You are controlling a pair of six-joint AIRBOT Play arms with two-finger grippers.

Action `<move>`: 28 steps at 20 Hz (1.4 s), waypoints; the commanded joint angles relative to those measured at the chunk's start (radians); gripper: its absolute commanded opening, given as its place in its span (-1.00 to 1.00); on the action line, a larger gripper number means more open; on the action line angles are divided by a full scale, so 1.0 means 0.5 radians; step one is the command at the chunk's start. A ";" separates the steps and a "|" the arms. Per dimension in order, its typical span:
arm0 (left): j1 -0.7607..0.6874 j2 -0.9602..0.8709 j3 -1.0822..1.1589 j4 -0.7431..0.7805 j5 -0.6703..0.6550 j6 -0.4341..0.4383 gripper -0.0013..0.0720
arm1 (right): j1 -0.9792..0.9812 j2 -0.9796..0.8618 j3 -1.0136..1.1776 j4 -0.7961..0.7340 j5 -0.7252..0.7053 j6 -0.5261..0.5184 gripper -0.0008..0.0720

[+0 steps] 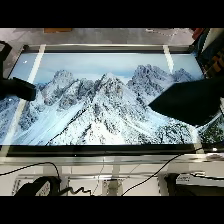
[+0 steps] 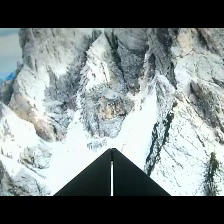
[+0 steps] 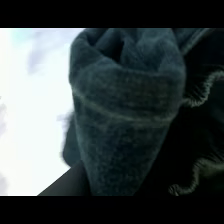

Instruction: Fold the clothes and pants, and hang the long-sleeved shirts on hangers.

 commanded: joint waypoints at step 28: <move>0.042 0.048 0.001 0.087 -0.092 -0.024 -0.87 | 1.461 0.395 -0.043 -0.779 0.430 -0.192 -0.89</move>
